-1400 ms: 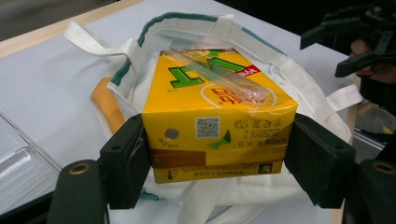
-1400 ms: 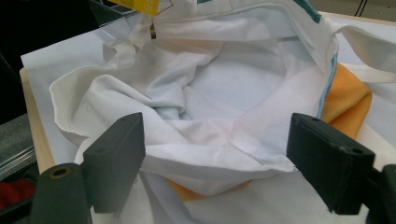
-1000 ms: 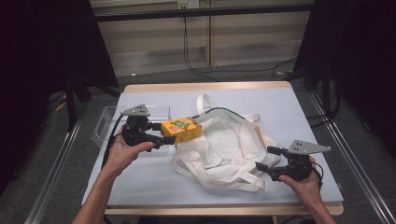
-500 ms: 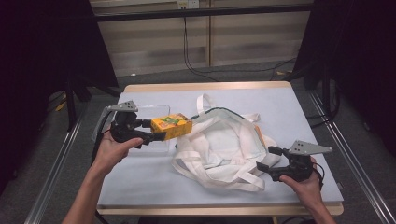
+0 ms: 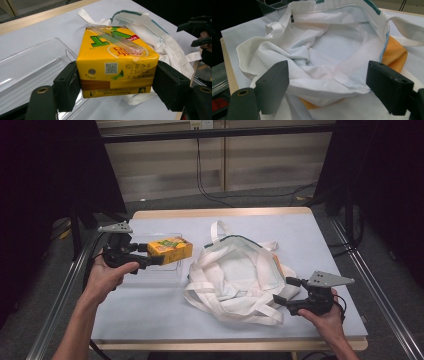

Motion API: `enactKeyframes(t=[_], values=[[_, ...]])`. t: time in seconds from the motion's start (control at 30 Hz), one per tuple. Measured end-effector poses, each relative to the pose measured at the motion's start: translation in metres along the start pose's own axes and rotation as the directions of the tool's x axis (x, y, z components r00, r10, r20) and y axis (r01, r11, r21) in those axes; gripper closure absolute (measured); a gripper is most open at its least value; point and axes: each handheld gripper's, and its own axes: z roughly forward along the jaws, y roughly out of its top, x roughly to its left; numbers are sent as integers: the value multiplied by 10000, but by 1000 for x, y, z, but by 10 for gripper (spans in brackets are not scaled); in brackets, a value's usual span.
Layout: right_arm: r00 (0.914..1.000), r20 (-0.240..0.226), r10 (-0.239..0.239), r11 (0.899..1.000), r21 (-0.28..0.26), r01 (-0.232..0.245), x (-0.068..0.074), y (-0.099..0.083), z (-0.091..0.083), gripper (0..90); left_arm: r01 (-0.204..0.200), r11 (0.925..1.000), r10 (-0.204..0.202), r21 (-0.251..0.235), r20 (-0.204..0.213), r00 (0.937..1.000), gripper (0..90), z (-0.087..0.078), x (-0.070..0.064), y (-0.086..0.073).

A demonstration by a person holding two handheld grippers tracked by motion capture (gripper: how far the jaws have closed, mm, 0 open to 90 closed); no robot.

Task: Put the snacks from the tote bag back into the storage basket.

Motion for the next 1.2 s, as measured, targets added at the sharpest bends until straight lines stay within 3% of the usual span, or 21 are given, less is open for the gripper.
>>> enactKeyframes(t=[0.1, 0.23, 0.3, 0.33, 0.57, 0.73, 0.83, 1.1, 1.2], values=[[10000, -42, -22, 10000, -91, 22, 1, 2, 1, 181, 201, 9998, -202, -99, -86, 9998, 278, -5, 5, -1], [10000, -84, -49, 10000, -30, 49, 0, 2, 3, 178, 508, 9986, -502, 134, -387, 9980, 278, -7, 12, -1], [10000, -47, -53, 10000, 6, 53, 0, 2, 3, 178, 439, 9983, -417, 378, -568, 9975, 277, -9, 17, -1], [10000, -57, -34, 10000, 8, 34, 1, 1, 3, 178, 582, 9974, -561, 436, -486, 9972, 278, -9, 20, -2], [9999, -107, -78, 10000, 49, 78, 1, 1, 3, 178, 1041, 9918, -962, 735, -1040, 9899, 278, -10, 33, 0], [9998, -160, -92, 9999, 85, 93, 1, 1, 3, 177, 1274, 9879, -1162, 890, -1210, 9858, 278, -11, 39, 4], [9998, -149, -126, 9999, 55, 126, 1, 1, 3, 177, 1428, 9840, -1271, 1066, -1418, 9817, 278, -9, 44, 6], [9999, -112, -87, 9999, 99, 88, 1, 1, 3, 174, 2021, 9652, -1759, 1658, -1603, 9713, 276, 3, 53, 17], [9999, -67, -112, 9998, 131, 113, 1, 1, 3, 173, 2186, 9582, -1845, 1846, -1855, 9652, 277, 7, 56, 21]])
